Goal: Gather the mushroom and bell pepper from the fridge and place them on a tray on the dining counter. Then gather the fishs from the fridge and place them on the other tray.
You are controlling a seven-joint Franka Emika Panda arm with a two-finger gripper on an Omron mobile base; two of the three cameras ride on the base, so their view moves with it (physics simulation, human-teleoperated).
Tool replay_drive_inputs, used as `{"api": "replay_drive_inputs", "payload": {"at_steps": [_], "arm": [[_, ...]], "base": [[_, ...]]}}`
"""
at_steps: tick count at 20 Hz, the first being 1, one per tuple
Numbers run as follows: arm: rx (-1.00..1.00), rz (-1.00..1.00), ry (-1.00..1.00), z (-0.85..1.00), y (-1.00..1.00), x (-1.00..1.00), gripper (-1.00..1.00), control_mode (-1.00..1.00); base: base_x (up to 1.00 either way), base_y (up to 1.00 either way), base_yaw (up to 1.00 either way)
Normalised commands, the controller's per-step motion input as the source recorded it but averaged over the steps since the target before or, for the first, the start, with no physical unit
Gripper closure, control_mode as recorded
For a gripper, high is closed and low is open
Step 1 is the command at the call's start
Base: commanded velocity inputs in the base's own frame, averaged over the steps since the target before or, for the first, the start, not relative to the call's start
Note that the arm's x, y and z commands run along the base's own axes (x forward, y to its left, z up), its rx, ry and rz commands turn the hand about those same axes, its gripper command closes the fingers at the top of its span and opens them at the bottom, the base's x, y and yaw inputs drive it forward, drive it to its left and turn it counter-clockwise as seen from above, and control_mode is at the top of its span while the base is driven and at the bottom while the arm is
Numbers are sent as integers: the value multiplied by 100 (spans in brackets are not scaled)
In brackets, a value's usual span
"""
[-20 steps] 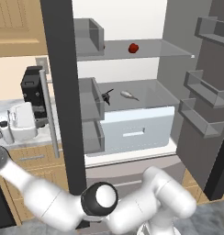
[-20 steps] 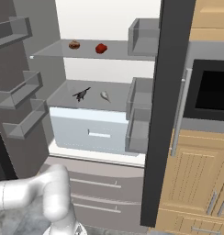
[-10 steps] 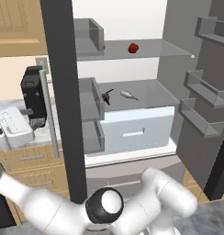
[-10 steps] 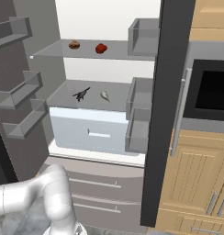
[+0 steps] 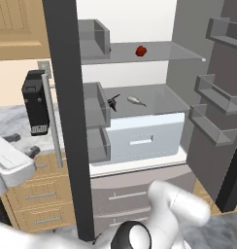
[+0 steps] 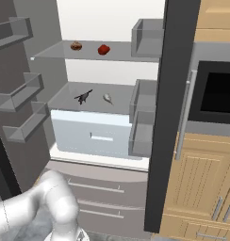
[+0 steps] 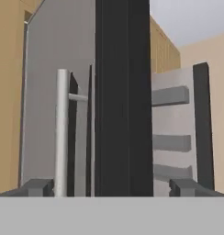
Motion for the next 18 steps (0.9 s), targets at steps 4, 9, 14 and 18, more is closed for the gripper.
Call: {"api": "replay_drive_inputs", "payload": {"at_steps": [4, 9, 14, 18], "arm": [[0, 21, 0, 38, -76, -67, -100, -100], [0, 14, 2, 23, -98, -17, -100, -100], [0, 18, 0, 2, -100, -16, -100, -100], [0, 24, 0, 0, -100, -16, -100, -100]], "base": [[0, 0, 0], [0, 0, 0], [0, 0, 0], [0, 0, 0]]}}
